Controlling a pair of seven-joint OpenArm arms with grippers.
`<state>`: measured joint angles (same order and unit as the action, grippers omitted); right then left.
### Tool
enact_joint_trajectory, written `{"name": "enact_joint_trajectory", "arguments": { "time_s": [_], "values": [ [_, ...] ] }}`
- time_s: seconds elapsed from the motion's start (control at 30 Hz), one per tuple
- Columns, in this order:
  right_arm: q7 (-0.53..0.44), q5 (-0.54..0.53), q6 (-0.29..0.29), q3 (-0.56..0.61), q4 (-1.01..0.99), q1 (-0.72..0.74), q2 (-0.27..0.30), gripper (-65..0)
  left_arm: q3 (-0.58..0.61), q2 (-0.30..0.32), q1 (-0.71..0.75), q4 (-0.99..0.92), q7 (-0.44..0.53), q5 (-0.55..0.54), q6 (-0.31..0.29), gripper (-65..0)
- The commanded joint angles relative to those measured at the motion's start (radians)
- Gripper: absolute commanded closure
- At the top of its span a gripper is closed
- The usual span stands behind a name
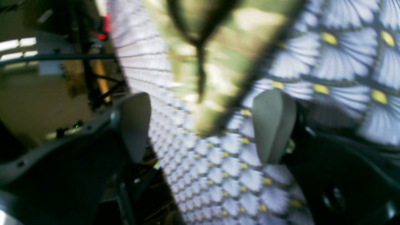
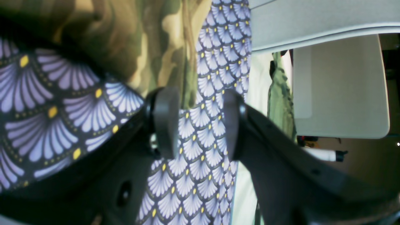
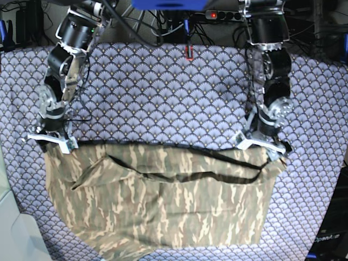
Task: Fold the T-shirt properly
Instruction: 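Hold the shirt edge taut between both grippers above the table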
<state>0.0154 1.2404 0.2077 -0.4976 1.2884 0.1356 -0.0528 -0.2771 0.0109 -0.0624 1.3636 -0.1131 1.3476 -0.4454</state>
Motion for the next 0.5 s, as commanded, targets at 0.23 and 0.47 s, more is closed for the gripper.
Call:
{"name": "enact_joint_trajectory", "arguments": {
  "time_s": [0.23, 0.47],
  "values": [
    [-0.009, -0.006, -0.023, 0.0, 0.017, 0.02, 0.005, -24.3, -0.001, 0.008, -0.063, -0.143, 0.006, 0.123, 0.156, -49.6],
    [-0.007, -0.006, -0.023, -0.002, 0.017, 0.02, 0.005, -24.3, -0.001, 0.001, -0.119, -0.211, 0.005, 0.125, 0.178, -49.6]
  ]
}}
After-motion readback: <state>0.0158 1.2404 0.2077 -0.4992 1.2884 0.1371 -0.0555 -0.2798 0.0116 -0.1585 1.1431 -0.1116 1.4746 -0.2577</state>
